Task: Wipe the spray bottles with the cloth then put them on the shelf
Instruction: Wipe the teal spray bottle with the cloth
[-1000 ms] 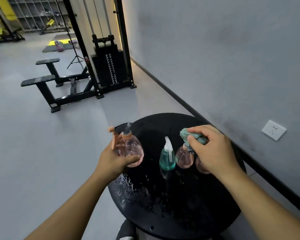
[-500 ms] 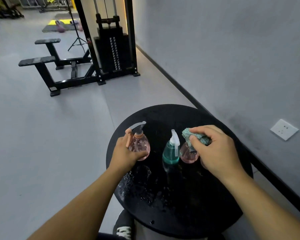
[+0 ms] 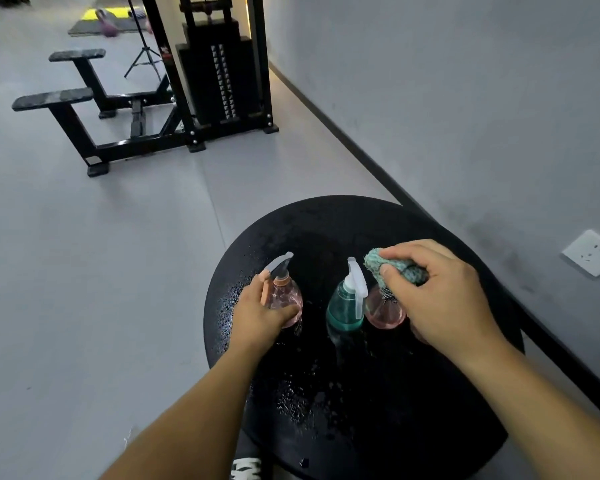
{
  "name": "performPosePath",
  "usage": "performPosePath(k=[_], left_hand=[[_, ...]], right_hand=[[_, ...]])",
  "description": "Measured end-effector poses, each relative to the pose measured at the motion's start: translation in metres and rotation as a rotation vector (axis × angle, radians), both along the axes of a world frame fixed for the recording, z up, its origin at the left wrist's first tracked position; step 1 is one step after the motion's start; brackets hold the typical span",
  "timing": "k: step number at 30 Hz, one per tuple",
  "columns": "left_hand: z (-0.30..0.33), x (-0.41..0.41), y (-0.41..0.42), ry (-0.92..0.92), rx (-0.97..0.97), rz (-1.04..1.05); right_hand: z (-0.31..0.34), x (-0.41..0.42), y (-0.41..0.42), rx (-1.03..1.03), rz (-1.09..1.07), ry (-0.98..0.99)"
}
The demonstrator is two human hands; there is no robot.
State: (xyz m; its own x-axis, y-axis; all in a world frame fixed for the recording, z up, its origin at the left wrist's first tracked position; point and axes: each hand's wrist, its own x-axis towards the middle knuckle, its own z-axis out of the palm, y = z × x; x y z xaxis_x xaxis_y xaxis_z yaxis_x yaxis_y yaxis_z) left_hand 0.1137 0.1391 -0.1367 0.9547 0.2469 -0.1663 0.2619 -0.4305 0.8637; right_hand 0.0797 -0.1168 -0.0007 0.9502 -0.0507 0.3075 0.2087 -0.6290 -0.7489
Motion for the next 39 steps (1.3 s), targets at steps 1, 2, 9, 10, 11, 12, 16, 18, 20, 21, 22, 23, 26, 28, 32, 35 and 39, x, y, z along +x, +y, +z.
performPosePath(k=[1,2,9,10,11,12,16,18,20,21,22,23,26,28,32,35,39], left_hand=[[-0.003,0.001,-0.001,0.006,-0.001,0.005],[-0.006,0.002,-0.002,0.003,-0.006,0.008],[-0.018,0.006,-0.012,-0.011,-0.015,0.026],[-0.019,0.006,-0.013,-0.015,-0.018,0.018],[-0.018,0.006,-0.014,-0.014,-0.023,0.012],[-0.018,0.006,-0.015,-0.013,-0.035,0.008],[-0.016,0.002,-0.013,-0.004,-0.069,-0.017],[-0.012,0.000,-0.011,0.007,-0.075,-0.041],[-0.007,-0.003,-0.011,0.005,-0.080,-0.056],[-0.003,-0.005,-0.010,-0.004,-0.080,-0.059],[0.000,-0.007,-0.010,-0.012,-0.089,-0.061],[0.005,-0.010,-0.010,-0.024,-0.102,-0.061],[0.020,-0.019,-0.012,-0.074,-0.064,-0.043],[0.036,-0.027,-0.013,-0.116,-0.034,-0.030],[0.064,-0.042,-0.016,-0.212,0.066,-0.082],[0.075,-0.048,-0.023,-0.246,0.152,-0.124],[0.074,-0.047,-0.039,-0.254,0.213,-0.154]], right_hand=[[0.000,0.001,0.000,-0.002,0.001,-0.003],[0.000,0.003,0.000,-0.004,0.001,-0.005],[-0.003,0.009,-0.005,-0.027,-0.004,-0.015],[-0.003,0.009,-0.005,-0.027,-0.005,-0.016],[-0.004,0.009,-0.006,-0.027,-0.006,-0.015],[-0.004,0.009,-0.006,-0.028,-0.006,-0.011],[-0.004,0.008,-0.009,-0.033,-0.003,-0.009],[-0.003,0.008,-0.010,-0.028,-0.004,-0.016],[-0.002,0.007,-0.011,-0.029,-0.002,-0.024],[-0.001,0.006,-0.011,-0.030,0.001,-0.030],[0.000,0.005,-0.011,-0.030,0.004,-0.034],[0.000,0.004,-0.011,-0.030,0.006,-0.037],[0.002,-0.002,-0.013,-0.027,0.005,-0.041],[0.003,-0.006,-0.016,-0.020,-0.002,-0.035],[0.006,-0.015,-0.022,-0.010,-0.031,-0.026],[0.008,-0.023,-0.027,-0.004,-0.040,-0.020],[0.009,-0.031,-0.034,0.005,-0.048,-0.018]])
